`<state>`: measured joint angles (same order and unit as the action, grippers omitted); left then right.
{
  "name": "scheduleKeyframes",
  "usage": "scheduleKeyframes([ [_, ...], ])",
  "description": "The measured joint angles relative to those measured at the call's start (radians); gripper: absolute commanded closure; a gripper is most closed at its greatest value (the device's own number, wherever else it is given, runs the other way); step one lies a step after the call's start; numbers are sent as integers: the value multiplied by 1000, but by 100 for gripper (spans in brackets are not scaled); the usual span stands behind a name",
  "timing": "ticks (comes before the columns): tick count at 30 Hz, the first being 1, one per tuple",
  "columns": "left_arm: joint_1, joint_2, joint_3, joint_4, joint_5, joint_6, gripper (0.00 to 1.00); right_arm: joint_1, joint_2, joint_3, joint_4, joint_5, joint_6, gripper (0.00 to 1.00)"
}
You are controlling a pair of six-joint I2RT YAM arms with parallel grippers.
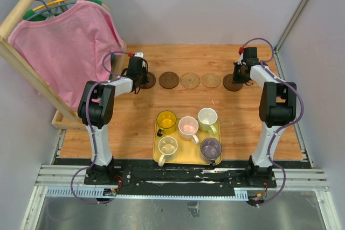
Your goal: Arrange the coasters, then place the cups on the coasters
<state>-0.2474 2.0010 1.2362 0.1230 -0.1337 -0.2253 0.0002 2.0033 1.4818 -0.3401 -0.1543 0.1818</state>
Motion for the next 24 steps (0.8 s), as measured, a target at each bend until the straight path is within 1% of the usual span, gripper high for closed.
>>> scheduleKeyframes([
  [10,6,44,55,-77,-5,-11,99,0,47,0,-2,2,0,99],
  [24,6,100,141,-107,31,-24,99,0,65,17,1,-22,1,99],
])
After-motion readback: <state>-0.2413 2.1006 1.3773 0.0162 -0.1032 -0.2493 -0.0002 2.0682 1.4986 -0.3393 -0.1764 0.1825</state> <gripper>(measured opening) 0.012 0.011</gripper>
